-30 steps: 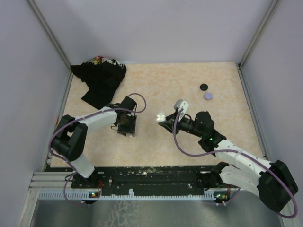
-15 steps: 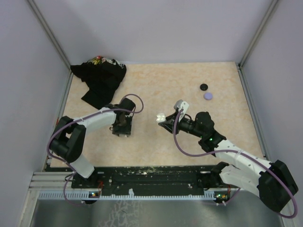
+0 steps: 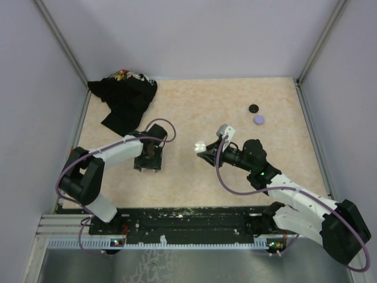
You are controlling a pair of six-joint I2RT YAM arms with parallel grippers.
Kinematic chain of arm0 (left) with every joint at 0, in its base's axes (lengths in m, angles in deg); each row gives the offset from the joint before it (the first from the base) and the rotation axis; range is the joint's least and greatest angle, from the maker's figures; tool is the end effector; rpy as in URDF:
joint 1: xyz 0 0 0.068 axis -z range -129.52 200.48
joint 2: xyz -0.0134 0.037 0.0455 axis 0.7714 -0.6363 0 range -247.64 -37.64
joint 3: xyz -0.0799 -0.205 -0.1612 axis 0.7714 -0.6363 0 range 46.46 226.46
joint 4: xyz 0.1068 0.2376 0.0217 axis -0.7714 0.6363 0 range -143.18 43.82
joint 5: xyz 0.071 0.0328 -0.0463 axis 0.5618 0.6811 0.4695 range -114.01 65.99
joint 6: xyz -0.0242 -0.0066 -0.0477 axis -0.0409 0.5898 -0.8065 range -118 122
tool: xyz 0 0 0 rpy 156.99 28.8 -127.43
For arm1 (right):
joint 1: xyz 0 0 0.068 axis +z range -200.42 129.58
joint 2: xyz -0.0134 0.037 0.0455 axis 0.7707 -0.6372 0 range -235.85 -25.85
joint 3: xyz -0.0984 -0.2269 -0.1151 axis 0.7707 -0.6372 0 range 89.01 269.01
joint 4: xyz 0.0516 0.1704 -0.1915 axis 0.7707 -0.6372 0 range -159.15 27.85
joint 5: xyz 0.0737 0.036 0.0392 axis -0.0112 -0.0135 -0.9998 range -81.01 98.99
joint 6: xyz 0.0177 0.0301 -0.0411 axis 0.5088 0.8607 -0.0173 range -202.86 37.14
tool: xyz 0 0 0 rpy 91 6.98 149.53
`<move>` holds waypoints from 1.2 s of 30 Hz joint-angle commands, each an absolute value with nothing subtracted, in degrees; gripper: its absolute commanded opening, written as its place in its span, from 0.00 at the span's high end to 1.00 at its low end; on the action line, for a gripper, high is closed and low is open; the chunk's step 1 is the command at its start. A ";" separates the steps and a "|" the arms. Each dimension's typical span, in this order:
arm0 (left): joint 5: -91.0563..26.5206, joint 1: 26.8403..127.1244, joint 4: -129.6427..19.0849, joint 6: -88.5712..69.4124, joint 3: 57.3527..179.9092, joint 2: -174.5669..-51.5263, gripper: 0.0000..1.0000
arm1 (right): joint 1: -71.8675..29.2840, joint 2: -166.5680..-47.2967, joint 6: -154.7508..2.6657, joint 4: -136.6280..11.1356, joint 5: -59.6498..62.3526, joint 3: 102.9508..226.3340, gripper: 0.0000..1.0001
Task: Insert the wireless bluetooth earbuds into the charging case
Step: Pick up the earbud from the center of the board.
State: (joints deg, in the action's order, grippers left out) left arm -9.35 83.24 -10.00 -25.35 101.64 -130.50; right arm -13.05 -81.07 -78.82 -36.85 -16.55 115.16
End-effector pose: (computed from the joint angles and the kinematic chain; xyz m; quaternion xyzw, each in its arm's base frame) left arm 0.2411 -0.1445 0.1678 0.0365 0.9881 0.0704 0.1321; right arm 0.1644 0.1450 0.2568 -0.3489 0.6387 0.3866 0.5665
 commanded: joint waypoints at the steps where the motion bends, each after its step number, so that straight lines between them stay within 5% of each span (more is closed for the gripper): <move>1: -6.32 83.27 -6.69 -27.33 100.79 -128.61 0.29 | -12.93 -79.41 -78.41 -32.88 -16.89 115.37 1.00; 22: -9.75 82.53 -5.44 -32.83 102.32 -121.86 0.24 | -12.97 -78.98 -78.07 -32.91 -17.05 115.32 1.00; 36: -12.03 82.02 -11.27 -36.52 104.13 -129.34 0.46 | -12.94 -77.31 -76.95 -31.51 -16.71 113.52 1.00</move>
State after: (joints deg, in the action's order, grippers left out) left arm -11.19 82.47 -8.58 -35.32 102.12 -127.09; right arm -13.05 -78.82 -77.82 -35.41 -16.53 113.81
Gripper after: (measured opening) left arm 0.552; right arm 0.251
